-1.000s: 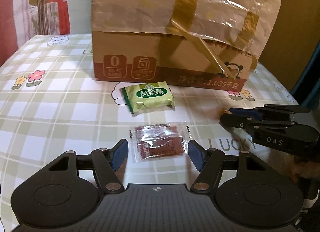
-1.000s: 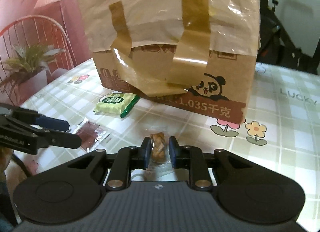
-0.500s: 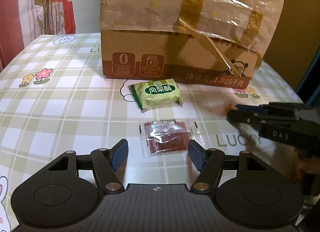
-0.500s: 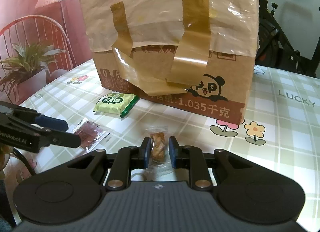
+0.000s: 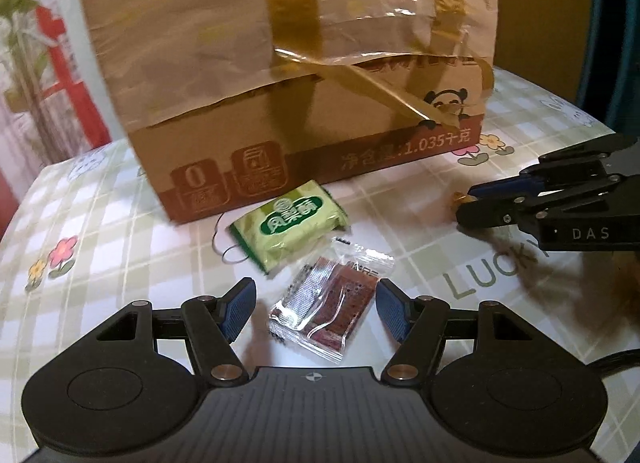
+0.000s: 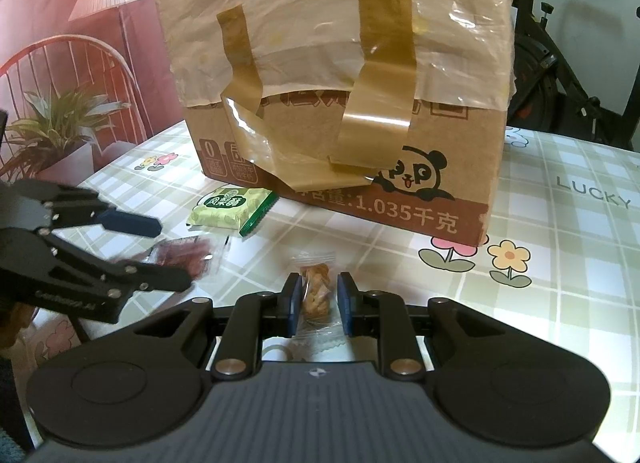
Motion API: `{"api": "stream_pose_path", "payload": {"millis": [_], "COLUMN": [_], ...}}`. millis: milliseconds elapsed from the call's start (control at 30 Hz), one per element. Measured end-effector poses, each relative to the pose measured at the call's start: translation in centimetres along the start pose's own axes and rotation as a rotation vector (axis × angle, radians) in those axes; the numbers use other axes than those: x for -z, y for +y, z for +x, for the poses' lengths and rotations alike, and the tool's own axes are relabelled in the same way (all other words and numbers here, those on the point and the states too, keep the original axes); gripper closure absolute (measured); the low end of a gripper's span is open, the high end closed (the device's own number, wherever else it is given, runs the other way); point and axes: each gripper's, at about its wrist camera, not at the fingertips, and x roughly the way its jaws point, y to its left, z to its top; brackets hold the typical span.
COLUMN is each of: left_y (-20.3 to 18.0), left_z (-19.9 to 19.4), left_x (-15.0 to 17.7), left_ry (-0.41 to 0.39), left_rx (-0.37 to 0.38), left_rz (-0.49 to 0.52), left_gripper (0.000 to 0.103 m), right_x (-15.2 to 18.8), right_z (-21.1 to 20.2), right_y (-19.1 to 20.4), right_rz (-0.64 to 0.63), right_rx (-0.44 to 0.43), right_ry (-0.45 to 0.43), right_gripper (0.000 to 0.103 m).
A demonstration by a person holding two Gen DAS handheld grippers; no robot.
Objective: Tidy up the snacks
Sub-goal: 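Grasp the red-brown clear packet with the left tool while the right tool holds the peanut packet, then carry both packets over the box and open both tools to drop them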
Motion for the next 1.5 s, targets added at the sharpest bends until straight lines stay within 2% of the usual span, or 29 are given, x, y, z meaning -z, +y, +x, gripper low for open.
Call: {"api": "stream_pose_path", "payload": {"millis": [67,167,233,300,367,433,733,900,1033,1200,1333,1500], "left_y": [0.4,1.1,1.1,0.9,0.7,0.4,1.1,2.0,2.1,2.6,3.3,4.2], "left_z": [0.4,0.9,0.9,0.8,0.3,-0.3,-2.5,-3.7,-5.6,-7.6,-10.0,-12.1], "left_x": [-0.2,-0.2,0.1,0.2,0.5,0.9,2.8,2.6,2.2,0.7,-2.4,-7.1], "left_ry": [0.0,0.005,-0.003,-0.006,-0.016,-0.021,-0.026,-0.056,-0.1,-0.171,-0.282,-0.408], "left_rx": [0.022,0.052,0.052,0.05,0.055,0.064,0.097,0.092,0.086,0.084,0.086,0.088], "left_rz": [-0.007,-0.069,-0.083,-0.092,-0.096,-0.098,-0.227,-0.258,-0.23,-0.207,-0.181,-0.165], "left_gripper": [0.031,0.029,0.029,0.034,0.049,0.056,0.06,0.06,0.06,0.06,0.06,0.06], "right_x": [0.0,0.0,0.0,0.0,0.0,0.0,0.0,0.0,-0.1,-1.2,-4.0,-9.3], "right_z": [0.0,0.0,0.0,0.0,0.0,0.0,0.0,0.1,-0.3,-2.7,-5.2,-8.0], "right_y": [0.0,0.0,0.0,-0.1,-0.1,-0.1,0.1,0.7,1.6,2.8,4.0,4.6], "right_rz": [0.002,0.006,0.006,0.007,0.009,0.009,-0.005,-0.03,-0.06,-0.093,-0.156,-0.197], "right_rx": [-0.001,-0.002,-0.002,-0.003,-0.004,-0.004,0.005,0.028,0.039,-0.015,-0.038,-0.054], "right_ry": [0.0,-0.001,-0.001,-0.001,-0.001,-0.001,0.001,0.009,0.035,-0.012,-0.098,-0.243], "right_gripper": [0.082,0.082,0.082,0.082,0.082,0.082,0.082,0.082,0.082,0.082,0.082,0.082]}}
